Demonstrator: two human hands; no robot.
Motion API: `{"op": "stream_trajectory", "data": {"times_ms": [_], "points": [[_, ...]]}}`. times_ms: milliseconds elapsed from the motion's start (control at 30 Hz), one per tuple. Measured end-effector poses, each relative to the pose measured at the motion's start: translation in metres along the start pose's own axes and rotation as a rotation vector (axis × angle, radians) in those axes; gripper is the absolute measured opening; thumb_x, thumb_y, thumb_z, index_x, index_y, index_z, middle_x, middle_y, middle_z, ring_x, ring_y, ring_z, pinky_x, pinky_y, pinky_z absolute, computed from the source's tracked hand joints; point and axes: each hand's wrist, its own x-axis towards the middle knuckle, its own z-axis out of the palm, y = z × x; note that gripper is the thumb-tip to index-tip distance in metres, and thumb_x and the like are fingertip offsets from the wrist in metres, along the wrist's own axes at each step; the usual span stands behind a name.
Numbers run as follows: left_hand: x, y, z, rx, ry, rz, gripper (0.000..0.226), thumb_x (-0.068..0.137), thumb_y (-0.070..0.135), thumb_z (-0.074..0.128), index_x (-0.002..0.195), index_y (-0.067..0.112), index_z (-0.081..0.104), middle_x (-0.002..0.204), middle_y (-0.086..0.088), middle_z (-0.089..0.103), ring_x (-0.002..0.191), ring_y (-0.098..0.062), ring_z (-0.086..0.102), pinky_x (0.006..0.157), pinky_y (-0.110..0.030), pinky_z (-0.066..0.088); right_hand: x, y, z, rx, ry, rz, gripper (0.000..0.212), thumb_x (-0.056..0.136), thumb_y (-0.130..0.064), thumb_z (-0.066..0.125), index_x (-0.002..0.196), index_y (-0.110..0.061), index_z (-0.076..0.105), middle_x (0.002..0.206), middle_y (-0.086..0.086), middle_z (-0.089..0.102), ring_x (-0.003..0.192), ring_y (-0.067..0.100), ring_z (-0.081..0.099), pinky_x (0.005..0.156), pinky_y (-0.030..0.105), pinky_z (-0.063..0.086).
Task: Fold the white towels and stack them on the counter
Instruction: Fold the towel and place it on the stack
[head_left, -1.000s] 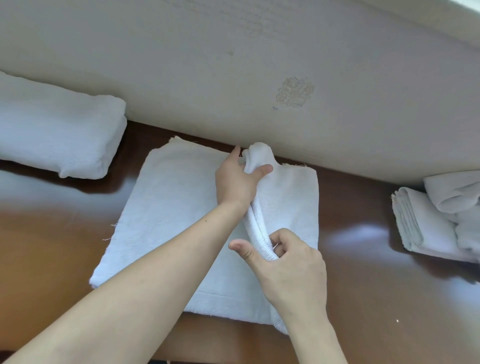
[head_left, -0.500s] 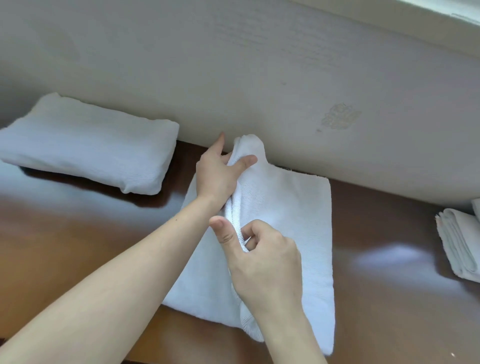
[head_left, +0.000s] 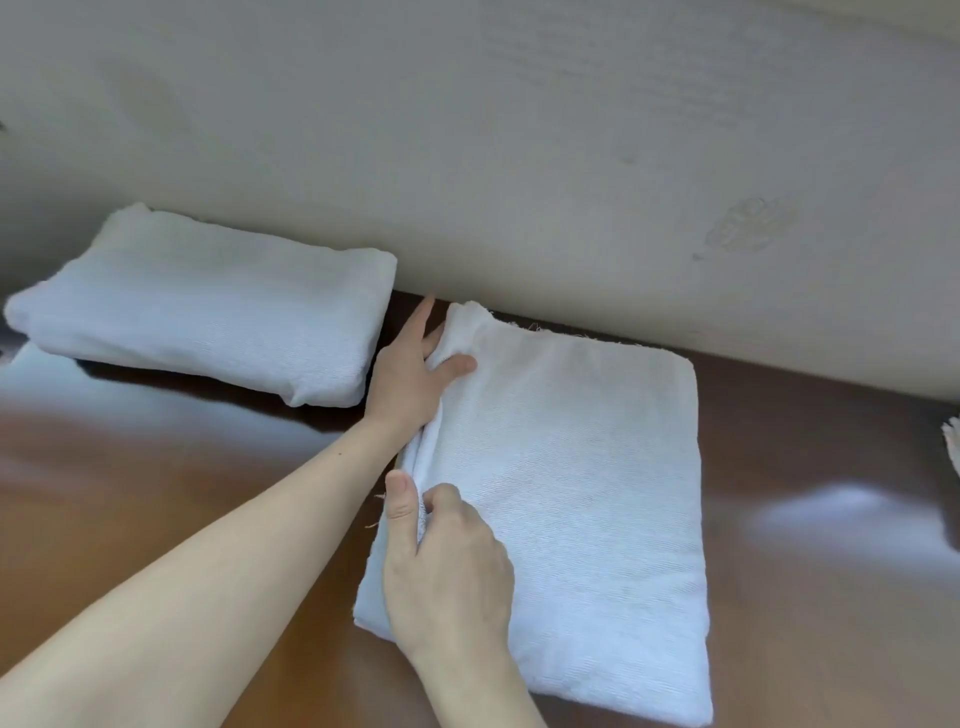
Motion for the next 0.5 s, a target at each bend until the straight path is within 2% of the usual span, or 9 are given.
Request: {"op": "stream_trajectory", "data": {"times_ms": [100, 167, 233, 267, 333, 367, 400, 433, 500], "points": [[-0.001, -0.004, 0.002, 0.011, 0.037, 0.005, 0.097, 0.079, 0.033, 0.083, 0.156, 0.027, 0.025, 0.142, 0.007, 0.056, 0.109, 0.031, 0.040, 0.093, 0.006, 0.028, -0.005, 0.005, 0.010, 0.265, -0.007, 0.081, 0.079, 0.078, -0.083, -0.001, 0.085, -0.028, 0.055, 0.083, -0.007, 0.061, 0.082, 0.011, 0.056, 0.080, 0.034, 0.045], [-0.006, 0.001, 0.002, 0.044, 0.037, 0.009, 0.098, 0.079, 0.035, 0.083, 0.156, 0.025, 0.024, 0.148, 0.003, 0.051, 0.119, 0.023, 0.038, 0.091, 0.008, 0.026, -0.007, 0.013, 0.009, 0.530, -0.070, 0.173, 0.083, 0.077, -0.085, 0.008, 0.090, -0.026, 0.064, 0.086, -0.002, 0.067, 0.083, 0.012, 0.064, 0.082, 0.037, 0.053], [-0.011, 0.013, 0.001, 0.122, 0.044, 0.051, 0.093, 0.082, 0.038, 0.079, 0.155, 0.023, 0.024, 0.153, 0.002, 0.044, 0.133, 0.006, 0.038, 0.099, -0.003, 0.030, -0.003, 0.028, -0.002, 0.832, -0.088, 0.260, 0.086, 0.079, -0.088, 0.015, 0.097, -0.023, 0.069, 0.088, 0.002, 0.071, 0.080, 0.017, 0.070, 0.070, 0.037, 0.059], [-0.014, 0.019, 0.002, 0.238, 0.079, 0.115, 0.084, 0.086, 0.041, 0.075, 0.152, 0.021, 0.028, 0.154, -0.001, 0.042, 0.136, -0.005, 0.040, 0.104, -0.016, 0.036, 0.001, 0.039, -0.010, 0.916, 0.000, 0.256, 0.084, 0.080, -0.086, 0.018, 0.096, -0.022, 0.070, 0.087, 0.003, 0.072, 0.078, 0.017, 0.071, 0.065, 0.033, 0.059], [-0.023, 0.033, 0.012, 0.556, 0.151, 0.336, 0.058, 0.093, 0.041, 0.063, 0.142, 0.015, 0.043, 0.150, -0.007, 0.043, 0.136, -0.025, 0.043, 0.105, -0.042, 0.043, 0.018, 0.063, -0.030, 0.799, 0.262, 0.127, 0.071, 0.086, -0.078, 0.019, 0.097, -0.028, 0.067, 0.092, -0.010, 0.072, 0.088, 0.009, 0.069, 0.075, 0.025, 0.055], [-0.030, 0.038, 0.021, 0.663, 0.134, 0.413, 0.050, 0.097, 0.039, 0.058, 0.139, 0.013, 0.048, 0.152, -0.010, 0.042, 0.139, -0.030, 0.039, 0.108, -0.047, 0.039, 0.029, 0.075, -0.040, 0.659, 0.375, 0.044, 0.064, 0.089, -0.073, 0.017, 0.102, -0.032, 0.064, 0.100, -0.019, 0.069, 0.100, 0.003, 0.064, 0.087, 0.024, 0.051], [-0.039, 0.041, 0.033, 0.712, 0.066, 0.438, 0.048, 0.101, 0.038, 0.051, 0.142, 0.014, 0.047, 0.156, -0.012, 0.037, 0.145, -0.032, 0.030, 0.115, -0.048, 0.031, 0.040, 0.088, -0.050, 0.488, 0.454, -0.023, 0.062, 0.092, -0.068, 0.015, 0.113, -0.034, 0.061, 0.114, -0.024, 0.064, 0.115, 0.001, 0.056, 0.099, 0.026, 0.043], [-0.049, 0.041, 0.046, 0.734, -0.024, 0.424, 0.050, 0.103, 0.039, 0.044, 0.148, 0.017, 0.042, 0.161, -0.012, 0.028, 0.150, -0.030, 0.019, 0.121, -0.045, 0.019, 0.053, 0.100, -0.058, 0.291, 0.481, -0.063, 0.066, 0.094, -0.065, 0.011, 0.128, -0.031, 0.057, 0.132, -0.022, 0.056, 0.132, 0.007, 0.045, 0.111, 0.031, 0.033], [-0.064, 0.031, 0.069, 0.835, -0.182, 0.362, 0.061, 0.103, 0.052, 0.029, 0.157, 0.025, 0.022, 0.167, -0.009, 0.005, 0.154, -0.026, -0.003, 0.123, -0.041, -0.002, 0.073, 0.124, -0.069, -0.124, 0.392, -0.045, 0.075, 0.095, -0.065, 0.000, 0.151, -0.029, 0.033, 0.160, -0.006, 0.027, 0.151, 0.020, 0.012, 0.122, 0.040, 0.009]]}}
